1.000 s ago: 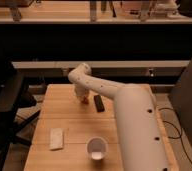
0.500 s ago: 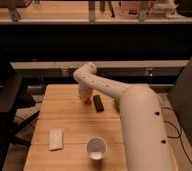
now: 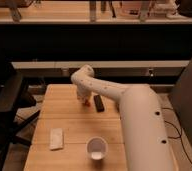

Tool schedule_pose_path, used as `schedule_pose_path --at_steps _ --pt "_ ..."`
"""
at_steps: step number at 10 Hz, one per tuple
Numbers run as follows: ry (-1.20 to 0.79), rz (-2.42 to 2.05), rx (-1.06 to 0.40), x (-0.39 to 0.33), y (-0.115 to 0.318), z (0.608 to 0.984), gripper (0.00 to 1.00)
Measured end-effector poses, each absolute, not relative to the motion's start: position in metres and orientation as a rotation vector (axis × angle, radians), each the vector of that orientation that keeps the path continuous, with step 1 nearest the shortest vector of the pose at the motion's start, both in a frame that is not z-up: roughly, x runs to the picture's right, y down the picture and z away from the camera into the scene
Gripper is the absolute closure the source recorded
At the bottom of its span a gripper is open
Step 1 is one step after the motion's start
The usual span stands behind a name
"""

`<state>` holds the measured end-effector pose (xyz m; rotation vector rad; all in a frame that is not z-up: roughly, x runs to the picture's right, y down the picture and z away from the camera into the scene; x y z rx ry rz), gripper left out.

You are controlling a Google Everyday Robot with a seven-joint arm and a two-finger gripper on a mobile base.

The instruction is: Drag the pepper across the table

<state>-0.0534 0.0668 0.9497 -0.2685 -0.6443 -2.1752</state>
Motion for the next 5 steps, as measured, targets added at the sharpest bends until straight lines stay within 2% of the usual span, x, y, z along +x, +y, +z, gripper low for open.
schedule_pose_path --at_steps 5 --pt "-0.657 -2.217 -0.278 -0.063 0.078 0.951 0.99"
